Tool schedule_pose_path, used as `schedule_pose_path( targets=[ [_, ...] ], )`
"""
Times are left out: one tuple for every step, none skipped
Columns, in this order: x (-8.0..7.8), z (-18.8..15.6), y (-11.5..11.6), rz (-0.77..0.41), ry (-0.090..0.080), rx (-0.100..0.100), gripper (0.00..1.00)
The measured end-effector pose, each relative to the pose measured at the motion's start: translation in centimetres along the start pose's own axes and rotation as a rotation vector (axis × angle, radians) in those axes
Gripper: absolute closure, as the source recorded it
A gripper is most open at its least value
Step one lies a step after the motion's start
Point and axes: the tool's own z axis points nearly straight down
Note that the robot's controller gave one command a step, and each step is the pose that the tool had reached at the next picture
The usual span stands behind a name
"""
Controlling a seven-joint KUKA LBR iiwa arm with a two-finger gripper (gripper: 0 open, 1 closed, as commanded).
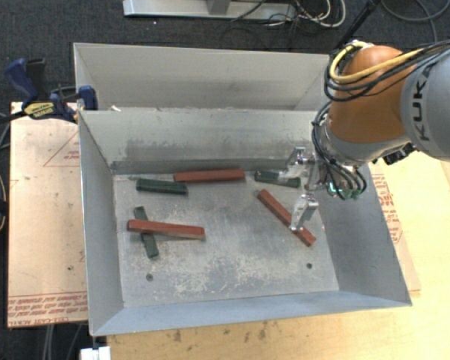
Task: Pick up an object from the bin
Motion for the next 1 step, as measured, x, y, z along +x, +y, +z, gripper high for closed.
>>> schedule_pose_path(
  targets=[
    [-0.17,-0.42,0.01,-0.001,-0.008,0.001,0.00]
  ],
)
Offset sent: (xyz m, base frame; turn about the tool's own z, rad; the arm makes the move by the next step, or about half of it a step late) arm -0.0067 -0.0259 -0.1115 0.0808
